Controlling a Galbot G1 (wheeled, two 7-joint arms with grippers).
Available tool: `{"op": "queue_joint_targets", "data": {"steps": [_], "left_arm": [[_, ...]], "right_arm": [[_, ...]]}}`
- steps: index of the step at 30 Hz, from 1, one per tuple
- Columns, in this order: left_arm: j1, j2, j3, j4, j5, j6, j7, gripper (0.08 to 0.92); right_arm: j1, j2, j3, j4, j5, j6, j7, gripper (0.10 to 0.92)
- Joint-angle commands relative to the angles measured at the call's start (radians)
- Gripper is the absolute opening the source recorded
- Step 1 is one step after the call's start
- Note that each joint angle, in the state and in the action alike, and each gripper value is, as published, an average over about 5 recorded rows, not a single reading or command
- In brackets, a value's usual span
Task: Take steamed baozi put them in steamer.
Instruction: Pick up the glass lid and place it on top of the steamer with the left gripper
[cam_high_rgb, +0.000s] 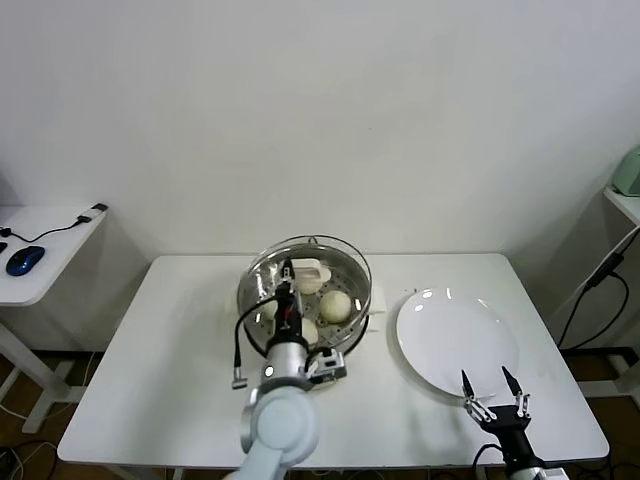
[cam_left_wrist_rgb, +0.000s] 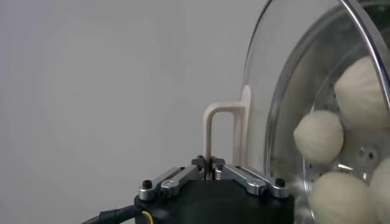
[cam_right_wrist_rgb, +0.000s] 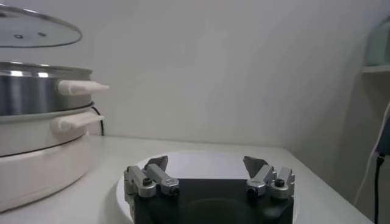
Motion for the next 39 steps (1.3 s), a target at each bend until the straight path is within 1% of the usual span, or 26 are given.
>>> {"op": "queue_joint_targets", "data": {"steps": [1,5,13,27,35,38,39], "left_arm": [[-0.013,-0.044,0.050,0.029,0.034,0.015,0.006,0.140],[-0.021,-0.067,0.047,0.067,0.033,0.025,-0.012,0.140],[-0.025,-0.083,0.032,0.124,0.047,0.029,-0.039,0.140],[-0.024,-0.044,-0.016,0.158,0.092,0.000,-0.035,0.140],[-0.032,-0.034,-0.034,0.168,0.093,-0.004,-0.032,0.140],[-0.031,-0.034,-0.036,0.172,0.091,-0.006,-0.033,0.174],[-0.029,-0.034,-0.037,0.173,0.092,-0.009,-0.034,0.196]], "right_arm": [[-0.002,0.001,0.005,-0.003,0.007,0.005,-0.002,0.823],[-0.002,0.007,0.007,-0.004,0.008,0.011,0.001,0.823],[-0.005,0.017,0.010,-0.007,0.005,0.025,0.007,0.823],[-0.008,0.024,0.005,-0.015,0.000,0.038,0.004,0.823],[-0.003,0.027,0.000,-0.018,-0.005,0.043,0.002,0.822],[-0.001,0.026,-0.004,-0.016,-0.006,0.040,0.002,0.823],[0.000,0.026,-0.005,-0.015,-0.005,0.039,0.002,0.823]]}}
